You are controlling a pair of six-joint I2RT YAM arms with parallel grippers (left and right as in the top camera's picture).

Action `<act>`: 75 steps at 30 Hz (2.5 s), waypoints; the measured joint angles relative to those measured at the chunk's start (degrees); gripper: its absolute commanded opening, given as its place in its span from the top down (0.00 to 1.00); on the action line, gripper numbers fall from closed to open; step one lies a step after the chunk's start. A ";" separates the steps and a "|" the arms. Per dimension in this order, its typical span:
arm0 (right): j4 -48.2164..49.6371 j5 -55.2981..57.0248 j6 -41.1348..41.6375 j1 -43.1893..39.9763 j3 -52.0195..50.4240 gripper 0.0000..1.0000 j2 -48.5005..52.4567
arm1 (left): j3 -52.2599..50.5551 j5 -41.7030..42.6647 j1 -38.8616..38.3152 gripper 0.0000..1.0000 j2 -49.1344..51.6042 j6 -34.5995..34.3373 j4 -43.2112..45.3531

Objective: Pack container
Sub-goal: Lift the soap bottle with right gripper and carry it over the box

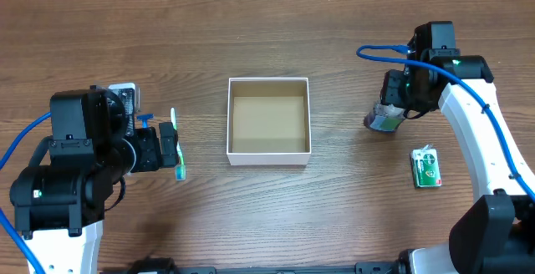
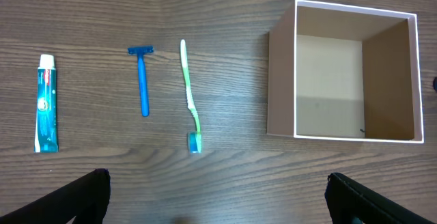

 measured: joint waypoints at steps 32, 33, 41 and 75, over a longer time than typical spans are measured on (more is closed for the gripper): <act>-8.39 -0.31 1.22 0.22 5.97 0.96 0.02 | 0.00 0.00 0.00 0.00 0.00 0.00 0.00; -9.73 -0.28 1.25 0.57 8.17 0.96 0.02 | 0.00 0.00 0.00 0.00 0.00 0.00 0.02; -12.00 -0.28 1.44 13.90 23.02 0.96 -5.01 | 0.00 0.00 0.00 0.00 0.00 0.00 0.00; 9.01 10.34 10.64 40.39 25.09 0.95 14.64 | 0.00 0.00 0.00 0.00 0.00 0.00 0.00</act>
